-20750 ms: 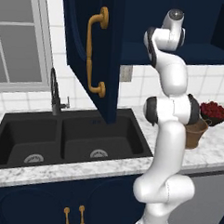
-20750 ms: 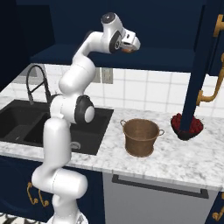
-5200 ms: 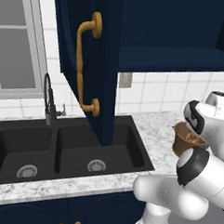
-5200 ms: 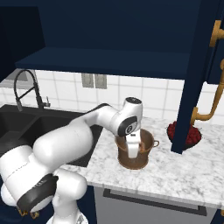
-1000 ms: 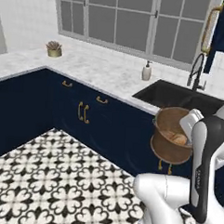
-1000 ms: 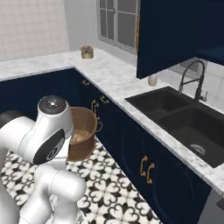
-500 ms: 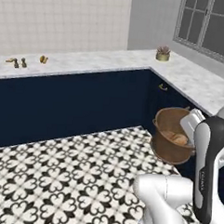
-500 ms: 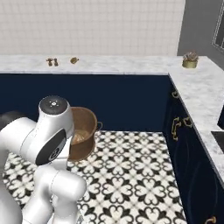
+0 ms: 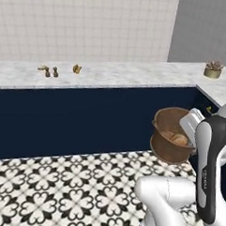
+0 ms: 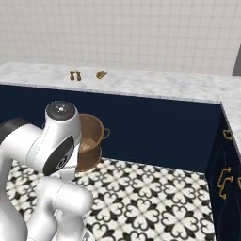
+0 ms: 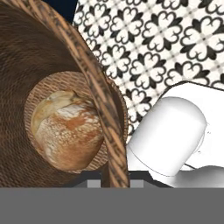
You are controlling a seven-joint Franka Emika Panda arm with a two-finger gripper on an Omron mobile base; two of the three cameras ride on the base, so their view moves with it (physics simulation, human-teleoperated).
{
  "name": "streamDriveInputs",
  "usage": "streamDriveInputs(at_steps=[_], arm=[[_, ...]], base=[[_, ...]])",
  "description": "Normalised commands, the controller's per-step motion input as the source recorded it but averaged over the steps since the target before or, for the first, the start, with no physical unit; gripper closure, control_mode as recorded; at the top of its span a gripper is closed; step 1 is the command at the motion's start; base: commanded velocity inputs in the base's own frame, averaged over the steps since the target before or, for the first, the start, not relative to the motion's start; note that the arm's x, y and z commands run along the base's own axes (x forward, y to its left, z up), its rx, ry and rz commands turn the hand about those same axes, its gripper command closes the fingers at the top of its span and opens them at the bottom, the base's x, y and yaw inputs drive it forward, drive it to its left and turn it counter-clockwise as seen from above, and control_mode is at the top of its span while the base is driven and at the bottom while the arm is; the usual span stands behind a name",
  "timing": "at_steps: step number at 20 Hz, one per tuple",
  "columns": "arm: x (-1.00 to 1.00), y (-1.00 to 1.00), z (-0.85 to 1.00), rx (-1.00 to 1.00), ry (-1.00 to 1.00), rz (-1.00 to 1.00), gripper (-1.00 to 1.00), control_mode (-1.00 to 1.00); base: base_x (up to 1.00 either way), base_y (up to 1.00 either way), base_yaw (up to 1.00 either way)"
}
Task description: Open the cabinet, pick up the bread from the cabinet and place it in the basket. Then move the basket to the dining counter.
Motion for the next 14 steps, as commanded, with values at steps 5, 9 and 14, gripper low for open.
streamDriveInputs(at_steps=[5,9,14], arm=[[0.00,0.00,0.00,0.00,0.00,0.00,1.00,1.00],[0.00,0.00,0.00,0.00,0.00,0.00,1.00,1.00],[0.00,0.00,0.00,0.00,0.00,0.00,1.00,1.00]], base=[[1.00,0.24,-0.02],[1.00,0.18,-0.04],[1.00,0.09,-0.01]])
